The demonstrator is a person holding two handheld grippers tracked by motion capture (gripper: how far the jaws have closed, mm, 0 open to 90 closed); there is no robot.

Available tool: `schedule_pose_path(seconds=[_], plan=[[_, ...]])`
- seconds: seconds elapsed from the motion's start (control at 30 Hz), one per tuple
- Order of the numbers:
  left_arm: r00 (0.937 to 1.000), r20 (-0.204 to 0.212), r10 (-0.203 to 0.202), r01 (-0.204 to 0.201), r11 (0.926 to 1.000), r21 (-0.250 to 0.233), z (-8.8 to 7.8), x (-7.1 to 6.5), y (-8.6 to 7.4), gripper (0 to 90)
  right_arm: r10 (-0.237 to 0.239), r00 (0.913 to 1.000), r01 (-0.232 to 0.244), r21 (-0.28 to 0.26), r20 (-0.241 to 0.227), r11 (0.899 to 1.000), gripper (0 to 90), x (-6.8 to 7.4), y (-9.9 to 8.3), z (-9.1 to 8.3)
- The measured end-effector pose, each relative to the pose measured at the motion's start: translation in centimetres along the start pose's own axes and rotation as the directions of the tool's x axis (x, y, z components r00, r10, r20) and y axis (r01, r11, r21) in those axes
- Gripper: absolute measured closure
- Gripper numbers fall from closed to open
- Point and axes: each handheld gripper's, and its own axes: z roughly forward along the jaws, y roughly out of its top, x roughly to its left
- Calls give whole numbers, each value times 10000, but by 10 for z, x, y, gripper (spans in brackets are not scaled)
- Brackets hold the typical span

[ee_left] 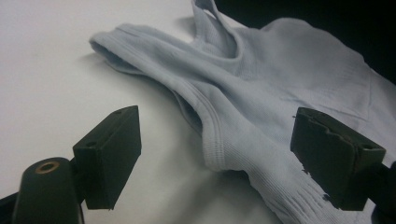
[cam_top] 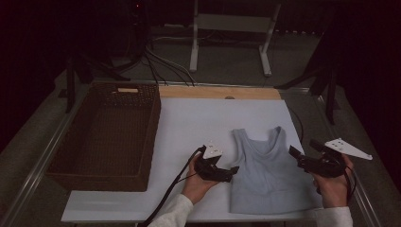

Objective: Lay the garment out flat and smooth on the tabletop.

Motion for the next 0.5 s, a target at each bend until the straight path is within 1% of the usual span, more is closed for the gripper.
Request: schedule_pose_path(seconds=[0.2,0.33,0.37,0.47,0.5], plan=[[10000,59,-26,24,9994,334,7,-3,-4,195,-4,10000,4,-32,12,10000,120,0,0,0],[9995,329,-38,20,9986,534,12,-5,-7,235,-28,10000,28,-59,-5,10000,120,1,1,-1],[9989,467,-31,4,9982,592,13,-5,-7,261,-27,10000,27,-68,-17,10000,120,1,1,-1],[9962,867,-50,-20,9968,800,15,-6,-9,405,-25,10000,25,-85,13,10000,120,1,1,-1],[9962,873,-42,-36,9961,886,16,-6,-9,451,-7,10000,8,-102,26,9999,120,0,1,-1]])
